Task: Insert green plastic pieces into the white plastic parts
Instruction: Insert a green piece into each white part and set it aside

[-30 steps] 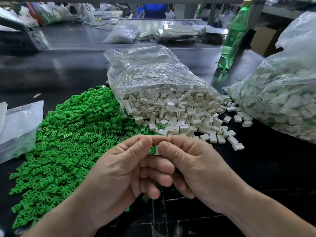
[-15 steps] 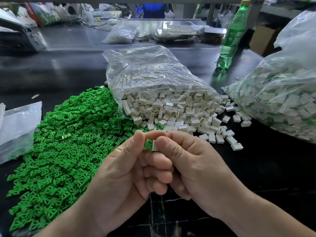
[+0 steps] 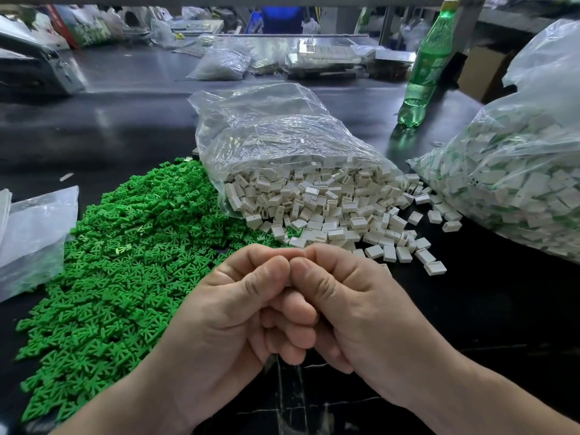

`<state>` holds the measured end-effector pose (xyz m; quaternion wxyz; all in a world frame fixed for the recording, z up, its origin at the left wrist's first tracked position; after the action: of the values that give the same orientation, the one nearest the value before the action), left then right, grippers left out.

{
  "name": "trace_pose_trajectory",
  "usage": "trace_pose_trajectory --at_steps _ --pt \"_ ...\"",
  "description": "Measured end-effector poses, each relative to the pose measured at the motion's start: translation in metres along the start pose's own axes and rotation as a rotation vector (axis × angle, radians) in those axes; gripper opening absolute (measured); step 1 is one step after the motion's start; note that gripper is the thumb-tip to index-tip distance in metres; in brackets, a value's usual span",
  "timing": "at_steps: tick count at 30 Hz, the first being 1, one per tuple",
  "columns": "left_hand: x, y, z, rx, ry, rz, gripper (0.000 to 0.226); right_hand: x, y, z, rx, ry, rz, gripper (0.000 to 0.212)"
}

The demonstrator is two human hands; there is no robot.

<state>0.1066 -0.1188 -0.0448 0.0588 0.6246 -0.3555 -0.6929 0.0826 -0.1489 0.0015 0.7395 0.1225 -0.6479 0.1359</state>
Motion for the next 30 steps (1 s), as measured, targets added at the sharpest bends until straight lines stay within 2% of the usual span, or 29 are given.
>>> trace_pose_trajectory --at_steps 1,3,5,6,8,12,15,17,18,20,22,24,26,30 --pt "-0.006 -0.002 0.001 -0.013 -0.025 0.046 0.04 -0.011 -0.008 0.002 -0.039 -0.012 0.033 0.028" --pt "-0.019 -0.002 0.01 0.06 -0.094 0.236 0.01 -0.022 -0.028 0.001 -0.145 -0.052 -0.022 0.028" --pt "-0.024 0.002 0.012 0.097 -0.147 0.238 0.033 -0.024 -0.03 -0.002 -0.118 -0.069 -0.065 0.028" --pt "-0.03 -0.002 0.013 0.095 -0.136 0.22 0.036 -0.029 -0.033 -0.004 -0.099 -0.085 -0.096 0.029" --pt "-0.027 0.001 0.008 0.088 -0.122 0.182 0.03 -0.028 -0.033 -0.007 -0.081 -0.07 -0.136 0.033" --pt "-0.032 -0.015 0.004 -0.038 -0.078 0.041 0.025 -0.034 -0.038 -0.008 -0.136 -0.017 -0.171 0.029" --pt "-0.057 -0.038 0.004 -0.15 0.066 -0.29 0.016 -0.025 -0.039 -0.009 -0.056 -0.06 -0.376 0.019" --pt "-0.081 -0.049 0.009 -0.252 0.235 -0.749 0.012 -0.011 -0.044 -0.008 0.045 -0.148 -0.656 0.011" --pt "-0.087 -0.045 0.011 -0.254 0.308 -0.997 0.017 -0.007 -0.048 -0.008 0.068 -0.168 -0.753 0.011" --pt "-0.079 -0.027 0.009 -0.169 0.383 -1.393 0.032 -0.008 -0.051 -0.009 0.055 -0.149 -0.807 0.013" --pt "-0.062 -0.01 0.007 -0.053 0.419 -1.658 0.036 -0.015 -0.054 -0.01 0.001 -0.095 -0.716 0.014" --pt "-0.054 -0.004 0.004 0.011 0.444 -1.782 0.033 -0.021 -0.059 -0.01 -0.068 -0.054 -0.518 0.015" --pt "-0.054 -0.002 0.002 0.036 0.444 -1.793 0.029 -0.024 -0.062 -0.008 -0.121 -0.043 -0.35 0.015" --pt "-0.053 -0.001 0.002 0.049 0.451 -1.792 0.018 -0.026 -0.06 -0.008 -0.124 -0.034 -0.247 0.018"
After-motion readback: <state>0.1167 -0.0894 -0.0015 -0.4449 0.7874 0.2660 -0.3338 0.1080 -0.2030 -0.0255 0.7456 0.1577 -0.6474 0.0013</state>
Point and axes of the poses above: each hand's wrist, its own z-axis away from the middle knuckle, its own y-axis out of the palm, x = y × z, the point moved 10 cm from there along -z, towards the middle knuckle, and after that the axes turned 8 degrees about z, right-handed, at the moved point
